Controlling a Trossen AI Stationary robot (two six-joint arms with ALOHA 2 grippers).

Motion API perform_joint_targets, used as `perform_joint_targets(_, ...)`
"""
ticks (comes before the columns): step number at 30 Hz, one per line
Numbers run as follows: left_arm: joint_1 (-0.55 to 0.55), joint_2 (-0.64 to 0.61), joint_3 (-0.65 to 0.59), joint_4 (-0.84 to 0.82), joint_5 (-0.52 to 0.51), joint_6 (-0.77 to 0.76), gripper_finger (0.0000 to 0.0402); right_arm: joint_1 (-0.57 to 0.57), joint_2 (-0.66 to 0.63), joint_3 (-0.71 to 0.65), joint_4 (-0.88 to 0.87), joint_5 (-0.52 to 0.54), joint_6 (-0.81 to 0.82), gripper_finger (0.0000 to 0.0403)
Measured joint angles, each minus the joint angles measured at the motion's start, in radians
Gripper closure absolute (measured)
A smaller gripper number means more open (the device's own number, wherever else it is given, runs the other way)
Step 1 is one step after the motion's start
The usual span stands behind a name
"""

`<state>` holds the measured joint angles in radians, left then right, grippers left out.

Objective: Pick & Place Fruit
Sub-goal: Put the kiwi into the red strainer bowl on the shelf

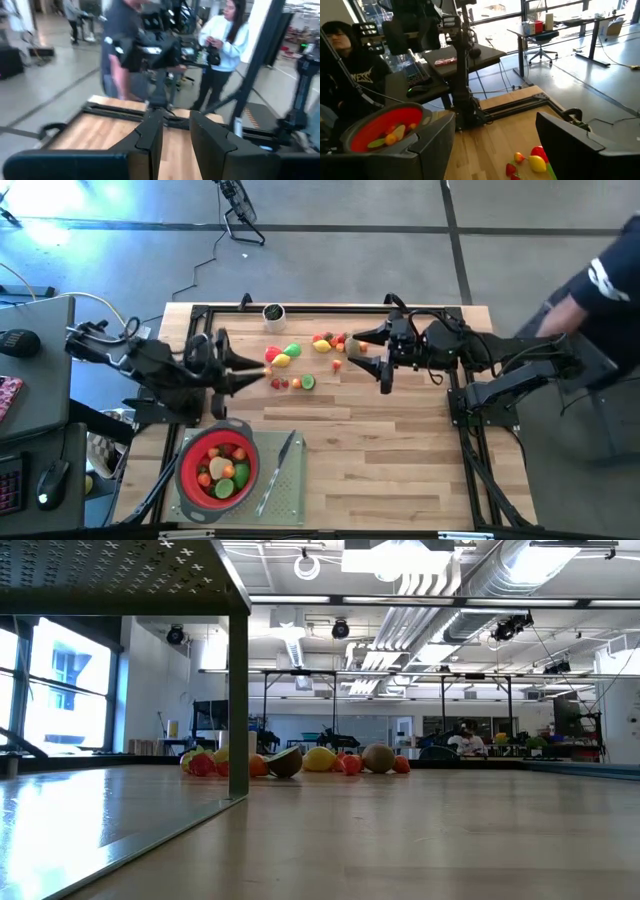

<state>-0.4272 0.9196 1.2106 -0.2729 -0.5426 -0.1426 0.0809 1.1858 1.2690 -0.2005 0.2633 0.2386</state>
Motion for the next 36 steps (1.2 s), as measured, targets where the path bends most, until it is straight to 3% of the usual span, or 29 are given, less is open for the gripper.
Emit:
perform_joint_targets(15,0.076,-0.141,0.0,-0.158,0.002,0.034,0.0309,-0.118,0.001,0.0,0.003,0.0,0.0,0.0133)
perform_joint_targets(21,0.076,-0.153,0.0,-0.194,0.002,0.034,0.0309,-0.187,0.062,0.001,-0.001,0.0,0.001,0.0133)
perform_joint_targets(29,0.074,-0.171,0.0,-0.263,0.002,0.017,0.0309,-0.302,0.18,0.0,-0.125,0.0,0.24,0.0133)
perform_joint_targets(36,0.074,-0.175,0.0,-0.268,0.002,-0.019,0.0309,-0.383,0.292,0.0,-0.239,-0.001,0.318,0.0133)
